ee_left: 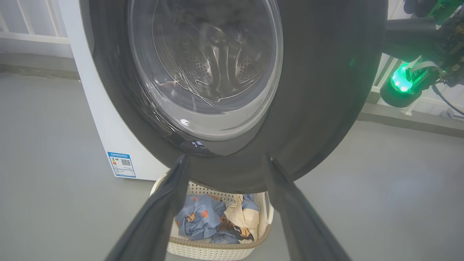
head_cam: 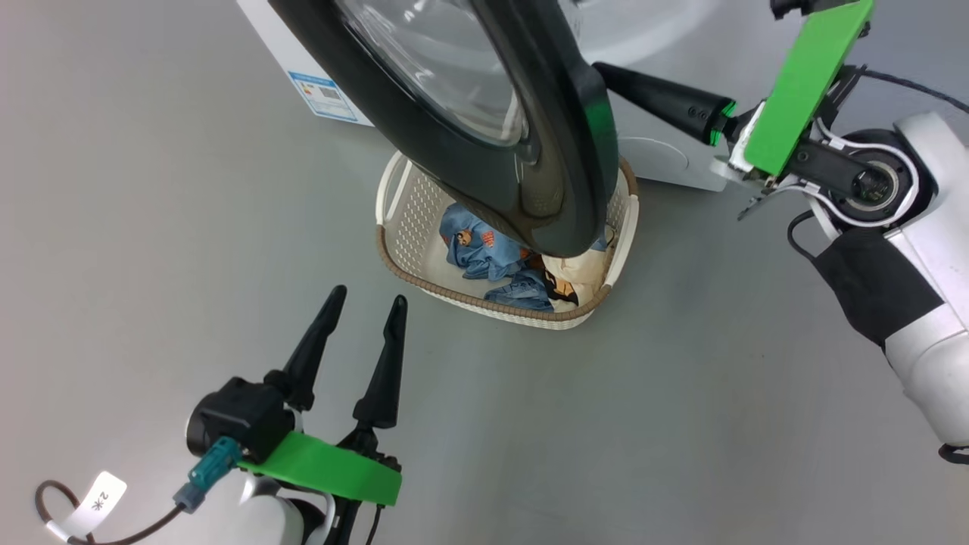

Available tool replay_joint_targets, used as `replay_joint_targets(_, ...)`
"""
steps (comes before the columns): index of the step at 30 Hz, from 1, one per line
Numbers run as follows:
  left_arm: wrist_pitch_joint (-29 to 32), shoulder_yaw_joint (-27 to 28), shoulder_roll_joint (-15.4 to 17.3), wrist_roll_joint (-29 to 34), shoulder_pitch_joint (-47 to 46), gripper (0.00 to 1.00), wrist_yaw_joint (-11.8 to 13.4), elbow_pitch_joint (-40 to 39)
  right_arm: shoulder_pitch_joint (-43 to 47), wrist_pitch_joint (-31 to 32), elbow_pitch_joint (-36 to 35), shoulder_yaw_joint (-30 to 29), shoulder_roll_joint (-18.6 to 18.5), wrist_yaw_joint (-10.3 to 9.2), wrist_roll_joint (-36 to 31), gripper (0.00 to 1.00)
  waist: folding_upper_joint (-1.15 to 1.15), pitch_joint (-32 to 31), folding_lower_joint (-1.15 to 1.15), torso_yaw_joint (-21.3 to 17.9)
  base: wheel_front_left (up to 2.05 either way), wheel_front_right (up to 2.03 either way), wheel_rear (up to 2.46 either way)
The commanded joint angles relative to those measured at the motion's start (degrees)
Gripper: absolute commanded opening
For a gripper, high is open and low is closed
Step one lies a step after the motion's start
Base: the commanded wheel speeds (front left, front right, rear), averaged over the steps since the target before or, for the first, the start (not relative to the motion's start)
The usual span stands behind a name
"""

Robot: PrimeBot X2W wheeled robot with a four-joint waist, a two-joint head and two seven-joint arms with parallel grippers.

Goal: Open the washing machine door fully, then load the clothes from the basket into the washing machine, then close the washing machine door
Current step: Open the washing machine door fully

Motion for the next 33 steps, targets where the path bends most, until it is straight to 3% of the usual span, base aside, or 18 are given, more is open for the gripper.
replay_joint_targets(1, -0.36, 1.83, 1.37, 0.28, 0.71, 1.0, 0.02, -1.65, 1.26, 0.48, -1.92, 0.68, 1.8, 0.1, -0.03, 0.0, 0.0, -0.31, 0.0, 0.45, 0.0, 0.0, 0.0)
replay_joint_targets(26, -0.36, 3.37, 1.37, 0.81, 3.13, 1.0, 0.44, -2.52, 6.59, 1.18, -4.86, 6.55, 8.03, 0.1, -0.58, 0.0, 0.0, -4.28, 0.0, 4.18, 0.0, 0.0, 0.0)
replay_joint_targets(33, -0.36, 4.33, 1.37, 1.3, 2.77, 1.0, 0.17, -1.89, 7.75, 0.3, -5.1, 7.06, 7.92, 0.1, -1.05, 0.0, 0.0, -5.19, 0.0, 3.71, 0.0, 0.0, 0.0)
